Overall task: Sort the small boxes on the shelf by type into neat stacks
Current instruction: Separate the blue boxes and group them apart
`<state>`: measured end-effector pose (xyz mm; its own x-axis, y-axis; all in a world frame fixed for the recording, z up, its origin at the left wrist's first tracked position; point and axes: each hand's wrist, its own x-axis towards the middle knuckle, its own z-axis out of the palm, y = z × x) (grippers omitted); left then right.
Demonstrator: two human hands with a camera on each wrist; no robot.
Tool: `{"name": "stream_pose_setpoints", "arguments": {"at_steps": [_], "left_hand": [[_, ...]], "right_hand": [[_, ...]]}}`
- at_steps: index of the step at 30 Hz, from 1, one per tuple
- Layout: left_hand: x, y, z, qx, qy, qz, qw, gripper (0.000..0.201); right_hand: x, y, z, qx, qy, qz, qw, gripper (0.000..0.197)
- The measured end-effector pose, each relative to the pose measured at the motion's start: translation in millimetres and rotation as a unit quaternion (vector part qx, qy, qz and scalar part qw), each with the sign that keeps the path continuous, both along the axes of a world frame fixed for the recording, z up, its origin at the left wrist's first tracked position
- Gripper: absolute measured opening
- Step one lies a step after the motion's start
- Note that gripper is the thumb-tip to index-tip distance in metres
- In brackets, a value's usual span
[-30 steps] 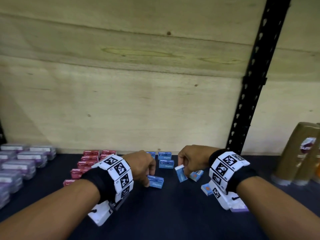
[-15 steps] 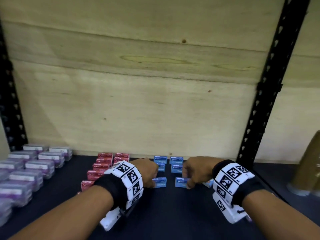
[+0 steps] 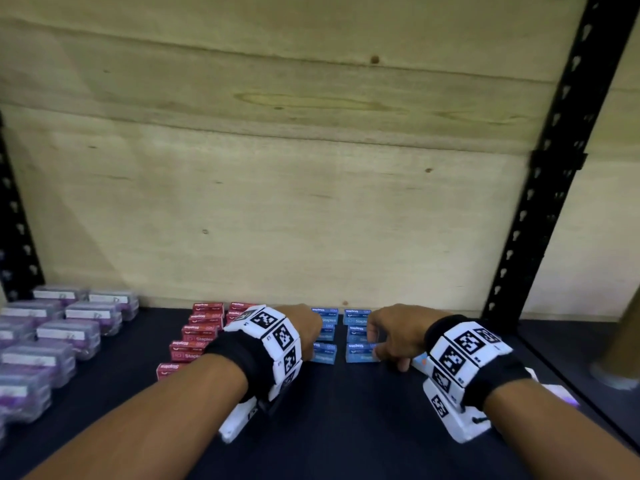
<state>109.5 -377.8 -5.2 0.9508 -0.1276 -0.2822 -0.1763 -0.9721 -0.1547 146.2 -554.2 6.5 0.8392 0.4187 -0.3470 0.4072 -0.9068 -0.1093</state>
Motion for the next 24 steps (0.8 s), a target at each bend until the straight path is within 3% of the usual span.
{"name": "stream_pose_setpoints", "arguments": {"at_steps": [3,6,18,24], "left_hand": [[4.4,-0.9,-1.9,0.012,0.001,-0.001,1.0,0.021],[10.8,-2.0,-6.8,0.027,-0.009,-0.005,1.0,0.011],[11.9,-4.9,-4.5,0.041,-0.003,-0.021,0.999,0.018],[0.6,-2.6,3.6,-0.045,0.012,0.007,0.999,0.025]], "right_hand": [[0.7,1.6,0.8,0.007,0.013,-0.011,1.0,0.017],[2.6,1.7,0.5,0.011,0.025,-0.019,0.999,0.017],[11.4,-7.8,-4.9,0.054,0.062,-0.045,0.996,0.02],[13.9,-18.9,-2.9,0.08,0.079,-0.032,0.993,0.033]]}}
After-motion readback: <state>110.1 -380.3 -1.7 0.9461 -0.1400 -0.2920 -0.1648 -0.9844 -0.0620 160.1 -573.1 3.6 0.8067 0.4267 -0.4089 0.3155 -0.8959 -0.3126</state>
